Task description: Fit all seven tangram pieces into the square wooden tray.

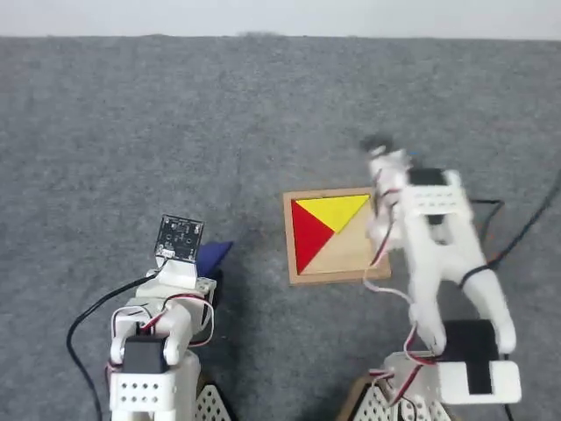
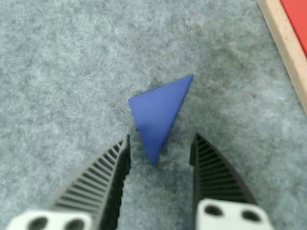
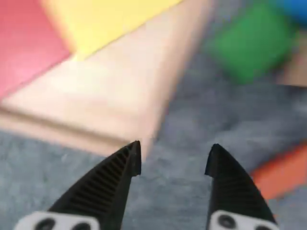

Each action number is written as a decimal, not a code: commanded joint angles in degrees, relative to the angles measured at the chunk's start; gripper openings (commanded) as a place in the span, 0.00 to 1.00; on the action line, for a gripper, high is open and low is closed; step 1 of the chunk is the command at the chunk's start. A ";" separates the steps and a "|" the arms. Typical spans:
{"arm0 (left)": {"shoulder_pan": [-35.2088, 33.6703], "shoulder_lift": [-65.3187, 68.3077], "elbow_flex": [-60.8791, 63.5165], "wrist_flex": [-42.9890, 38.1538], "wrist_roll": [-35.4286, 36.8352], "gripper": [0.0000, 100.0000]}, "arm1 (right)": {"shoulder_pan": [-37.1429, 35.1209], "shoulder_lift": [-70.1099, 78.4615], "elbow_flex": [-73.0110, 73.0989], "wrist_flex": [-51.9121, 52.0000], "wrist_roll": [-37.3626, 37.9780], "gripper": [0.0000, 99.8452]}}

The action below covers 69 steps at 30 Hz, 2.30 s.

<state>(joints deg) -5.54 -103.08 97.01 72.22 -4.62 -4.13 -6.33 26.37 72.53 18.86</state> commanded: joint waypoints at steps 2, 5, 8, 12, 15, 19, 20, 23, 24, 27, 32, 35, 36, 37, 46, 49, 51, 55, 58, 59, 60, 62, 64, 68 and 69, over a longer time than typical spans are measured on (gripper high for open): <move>0.26 -1.05 -0.57 0.09 0.62 0.20 | 5.93 -0.75 -13.63 4.62 -1.41 0.23; 0.26 -1.05 -0.57 0.09 0.62 0.20 | 8.84 -0.22 -15.56 5.85 -1.23 0.23; 0.26 -1.05 -0.57 0.09 0.62 0.20 | 12.00 3.21 -15.47 5.76 -1.05 0.23; 0.26 -1.05 -0.57 0.09 0.62 0.20 | 15.60 9.19 -15.56 2.15 2.02 0.23; 0.26 -1.05 -0.57 0.09 0.62 0.20 | 15.96 12.00 -16.00 -1.80 6.51 0.23; 0.26 -1.05 -0.57 0.09 0.62 0.20 | 15.52 13.32 -16.97 -2.77 15.21 0.23; 0.26 -1.05 -0.57 0.09 0.62 0.20 | 15.52 13.41 -17.23 -2.95 18.11 0.23; 0.26 -1.05 -0.57 0.09 0.62 0.20 | 14.81 13.58 -17.93 -2.95 26.29 0.23; 0.26 -1.05 -0.57 0.09 0.62 0.20 | 14.55 13.58 -18.02 -2.86 28.22 0.23; 0.26 -1.05 -0.57 0.09 0.62 0.20 | 14.73 13.58 -18.11 -3.47 30.86 0.23; 0.26 -1.05 -0.57 0.09 0.62 0.20 | 14.55 14.37 -17.76 -7.60 33.58 0.23; 0.26 -1.05 -0.57 0.09 0.62 0.20 | 13.67 16.92 -18.73 -8.40 36.75 0.23; 0.26 -1.05 -0.57 0.09 0.62 0.20 | 13.41 18.15 -19.16 -8.40 37.45 0.23; 0.26 -1.05 -0.57 0.09 0.62 0.20 | 13.32 19.56 -19.69 -8.48 37.80 0.23; 0.26 -1.05 -0.57 0.09 0.62 0.20 | 13.41 31.78 -28.48 -9.19 37.63 0.23; 0.26 -1.05 -0.57 0.09 0.62 0.20 | 13.49 34.24 -30.59 -9.01 37.63 0.23; 0.26 -1.05 -0.57 0.09 0.62 0.20 | 13.32 35.21 -31.03 -8.92 37.63 0.23; 0.26 -1.05 -0.57 0.09 0.62 0.20 | 13.76 35.21 -31.47 -8.92 34.37 0.23; 0.26 -1.05 -0.57 0.09 0.62 0.20 | 15.34 32.31 -31.91 -8.48 30.33 0.23; 0.26 -1.05 -0.57 0.09 0.62 0.20 | 15.87 30.64 -31.91 -7.60 29.27 0.23; 0.26 -1.05 -0.57 0.09 0.62 0.20 | 16.31 28.70 -31.82 -6.11 28.40 0.23; 0.26 -1.05 -0.57 0.09 0.62 0.20 | 17.01 23.96 -30.15 -4.00 26.90 0.23; 0.26 -1.05 -0.57 0.09 0.62 0.20 | 17.54 17.89 -25.67 -4.00 26.11 0.23; 0.26 -1.05 -0.57 0.09 0.62 0.20 | 18.95 3.30 -11.08 -8.75 23.65 0.23; 0.26 -1.05 -0.57 0.09 0.62 0.20 | 19.21 -0.04 -7.03 -10.15 21.36 0.23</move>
<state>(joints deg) -5.54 -103.08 97.01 72.22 -4.62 13.63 6.68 10.64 65.67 44.79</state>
